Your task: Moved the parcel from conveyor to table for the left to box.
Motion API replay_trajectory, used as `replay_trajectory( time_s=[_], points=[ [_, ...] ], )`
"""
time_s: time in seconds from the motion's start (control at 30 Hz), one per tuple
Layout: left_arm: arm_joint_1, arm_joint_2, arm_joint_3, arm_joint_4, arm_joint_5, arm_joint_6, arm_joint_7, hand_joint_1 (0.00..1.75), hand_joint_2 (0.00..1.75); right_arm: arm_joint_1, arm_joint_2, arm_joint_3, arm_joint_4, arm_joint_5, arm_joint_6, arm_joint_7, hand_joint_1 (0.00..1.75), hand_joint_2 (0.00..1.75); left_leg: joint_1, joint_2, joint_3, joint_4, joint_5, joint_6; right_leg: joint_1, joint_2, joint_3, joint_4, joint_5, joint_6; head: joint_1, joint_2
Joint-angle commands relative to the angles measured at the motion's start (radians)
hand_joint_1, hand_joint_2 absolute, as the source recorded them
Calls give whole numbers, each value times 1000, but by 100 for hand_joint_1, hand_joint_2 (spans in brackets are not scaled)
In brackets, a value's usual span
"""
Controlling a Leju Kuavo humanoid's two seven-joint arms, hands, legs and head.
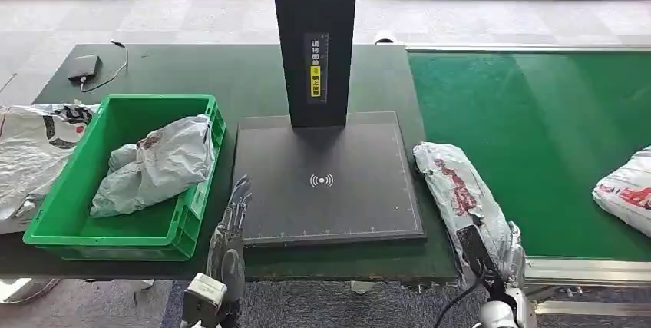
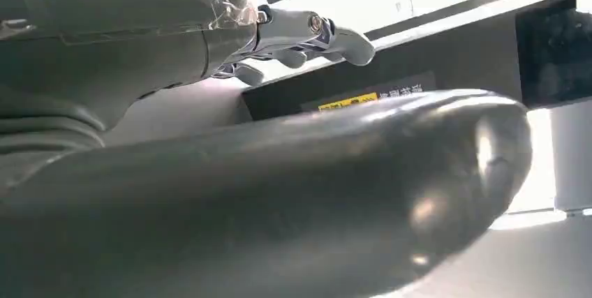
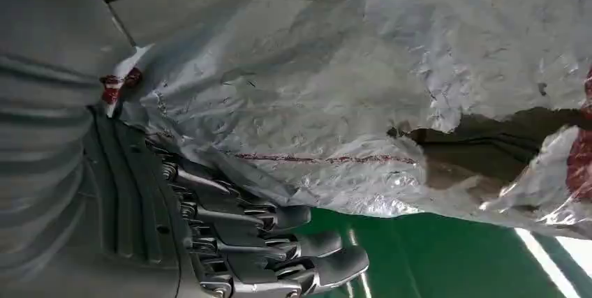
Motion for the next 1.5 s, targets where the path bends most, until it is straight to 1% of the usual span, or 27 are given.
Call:
replay_trajectory(
  time_s=[0.03,0.13,0.17,0.2,0.27,0.33,0.47,0.53,0.63,0.7,0.73,0.77,0.83,0.87,0.93,1.03,1.07,1.1,1.13,1.17,1.23,1.27,1.3,1.37,1.43,1.47,1.5],
  points=[
    [-36,30,-20,55,1,-3,13,0,0,-65,5,153,184,63,44,71,0,175,1,2,2,-2,1,-1,1,2,1,-2,2,-1,0,0],
    [-28,27,-18,45,2,0,16,0,0,-73,17,176,195,83,63,70,0,175,1,5,3,-1,0,-1,1,5,1,-2,3,-2,0,0],
    [-27,24,-16,41,1,0,19,0,0,-70,21,185,188,91,54,61,72,175,1,6,3,-1,0,-1,1,5,1,-2,3,-2,0,0],
    [-27,22,-15,38,-2,0,23,0,0,-66,25,192,187,99,48,59,175,175,1,7,3,-3,1,-2,1,6,1,-3,4,-3,0,0],
    [-32,20,-16,39,-5,-4,30,0,0,-59,27,191,184,97,51,65,175,175,2,11,3,-1,-1,-2,2,10,3,-2,4,-2,0,0],
    [-44,14,-16,51,-8,-15,38,0,0,-41,25,176,175,75,71,53,175,175,2,10,-2,-3,-1,-4,2,11,3,-3,5,-3,0,0],
    [-49,12,-14,54,-9,-17,39,0,0,-32,22,176,172,73,69,46,175,175,2,11,1,-3,-2,-5,3,12,5,-3,4,-4,0,0],
    [-48,12,-13,55,-9,-17,39,0,0,-34,23,176,172,73,71,46,175,175,3,15,4,-1,-4,-5,4,15,8,-2,3,-4,0,0],
    [-55,9,-11,59,-9,-23,42,0,0,-31,21,169,172,62,81,39,175,175,4,14,5,-2,-4,-5,6,14,9,-3,3,-5,0,0],
    [-67,4,-4,70,-7,-30,46,0,0,-18,21,171,166,56,88,26,175,175,3,10,4,-4,-2,-6,6,11,8,-5,4,-6,0,0],
    [-73,4,-4,80,-7,-36,48,0,0,-9,19,171,157,52,87,17,175,175,4,14,8,-1,-5,-6,6,14,11,-2,2,-5,0,0],
    [-73,4,-3,83,-7,-36,48,0,0,-7,19,170,154,50,85,13,175,175,5,11,5,-3,-3,-6,7,11,10,-4,3,-6,0,0],
    [-73,4,-3,88,-7,-37,48,0,0,-4,18,170,151,49,86,12,175,175,5,14,9,-1,-6,-6,8,14,12,-3,1,-6,0,0],
    [-73,4,-3,88,-7,-37,48,0,0,-4,18,170,151,49,86,12,175,175,4,12,8,-3,-4,-6,7,12,11,-3,2,-6,0,0],
    [-72,5,-4,89,-7,-38,47,0,0,-6,18,170,150,48,88,12,175,175,4,14,9,-1,-6,-7,7,15,13,-2,1,-6,0,0],
    [-72,5,-4,89,-7,-38,47,0,0,-6,18,170,150,48,88,12,175,175,4,11,7,-3,-4,-7,8,11,11,-4,2,-7,0,0],
    [-72,5,-4,89,-7,-38,47,0,0,-6,18,170,150,48,88,12,175,175,4,13,9,-2,-5,-7,8,13,12,-3,1,-7,0,0],
    [-71,6,-4,88,-7,-38,47,0,0,-5,19,167,146,44,82,7,175,175,5,14,10,-1,-6,-7,8,14,13,-3,1,-7,0,0],
    [-69,8,-6,91,-7,-40,45,0,0,2,20,158,130,28,66,-16,175,175,5,11,8,-2,-4,-7,8,11,11,-4,2,-7,0,0],
    [-66,10,-7,95,-5,-40,41,0,0,16,27,135,90,-8,20,-80,175,175,5,14,10,-1,-7,-7,8,14,13,-2,0,-6,0,0],
    [-53,14,-6,91,-5,-31,28,0,0,48,46,92,-20,-91,-36,-187,175,175,5,10,8,-3,-5,-6,7,10,11,-4,1,-7,0,0],
    [-48,18,-9,92,-3,-26,22,0,0,86,57,89,-124,-133,-46,-232,175,175,5,13,10,-1,-7,-6,7,13,13,-3,0,-7,0,0],
    [-47,19,-9,96,-2,-22,16,0,0,127,74,73,-235,-205,-42,-287,175,175,5,11,8,-2,-6,-6,6,11,11,-3,0,-7,0,0],
    [-52,19,-10,111,-2,-19,4,0,0,243,114,70,-496,-293,-47,-336,175,175,4,9,9,-3,-6,-5,4,9,12,-2,-2,-7,0,0],
    [-62,14,-10,121,-6,-23,1,0,0,326,155,62,-678,-349,-39,-363,175,175,4,4,12,-2,-3,-5,5,4,10,-1,-1,-6,0,0],
    [-69,14,-11,123,-9,-30,2,0,0,375,180,63,-783,-378,-32,-378,175,175,4,0,10,-2,-3,-6,4,0,9,-1,-2,-7,0,0],
    [-73,11,-7,129,-8,-29,1,0,0,404,193,69,-850,-395,-24,-390,175,175,4,0,10,-2,-4,-6,5,0,8,-1,-3,-7,0,0]
  ],
)
